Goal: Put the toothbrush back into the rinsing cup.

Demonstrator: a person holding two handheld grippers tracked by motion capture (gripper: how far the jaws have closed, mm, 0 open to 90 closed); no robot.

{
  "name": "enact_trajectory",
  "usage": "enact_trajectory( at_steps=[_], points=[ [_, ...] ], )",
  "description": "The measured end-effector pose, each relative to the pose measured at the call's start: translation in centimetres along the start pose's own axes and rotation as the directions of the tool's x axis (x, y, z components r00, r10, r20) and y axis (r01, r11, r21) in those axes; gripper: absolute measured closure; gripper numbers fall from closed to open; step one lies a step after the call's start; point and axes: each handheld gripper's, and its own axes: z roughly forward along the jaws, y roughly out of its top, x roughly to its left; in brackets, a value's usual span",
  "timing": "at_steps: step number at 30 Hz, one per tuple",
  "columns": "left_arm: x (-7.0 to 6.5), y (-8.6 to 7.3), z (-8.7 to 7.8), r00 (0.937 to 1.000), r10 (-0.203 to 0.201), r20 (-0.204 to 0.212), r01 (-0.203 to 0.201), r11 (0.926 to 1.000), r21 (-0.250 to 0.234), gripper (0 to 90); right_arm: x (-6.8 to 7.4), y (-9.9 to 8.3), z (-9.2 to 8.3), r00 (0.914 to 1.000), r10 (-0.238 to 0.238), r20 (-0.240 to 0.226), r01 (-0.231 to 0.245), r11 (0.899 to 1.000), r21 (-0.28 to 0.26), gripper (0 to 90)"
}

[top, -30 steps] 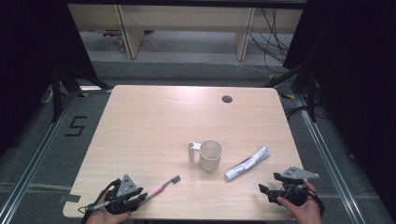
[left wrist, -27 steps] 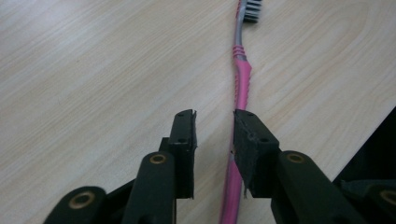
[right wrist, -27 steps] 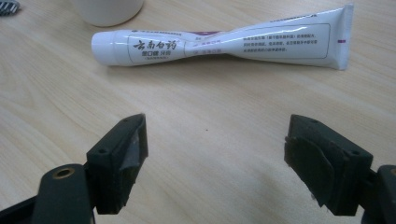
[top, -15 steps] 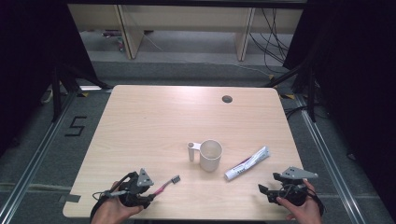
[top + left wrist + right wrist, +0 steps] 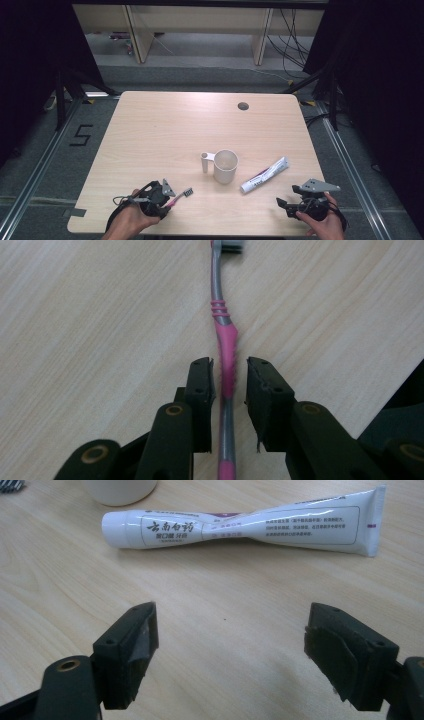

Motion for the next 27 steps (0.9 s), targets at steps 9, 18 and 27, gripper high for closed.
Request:
enact_trajectory(
  at_steps=[9, 18, 27],
  points=[
    [0.3, 0.8, 0.7, 0.9998, 0.012, 0.013, -0.013, 0.9981, 0.061, 79.0, 0.0, 0.0, 0.0, 1.0, -0.002, 0.002, 0.002, 1.0, 0.007, 22.1],
    [0.3, 2.0, 1.0, 0.9995, 0.029, 0.014, -0.03, 0.9921, 0.122, 81.1, 0.0, 0.0, 0.0, 0.9997, -0.024, 0.003, 0.024, 1.0, -0.003, 22.3],
    [0.1, 2.9, 1.2, 0.9989, 0.04, 0.023, -0.043, 0.9817, 0.185, 81.4, 0.0, 0.0, 0.1, 0.9997, -0.024, 0.002, 0.024, 1.0, -0.004, 22.3]
  ],
)
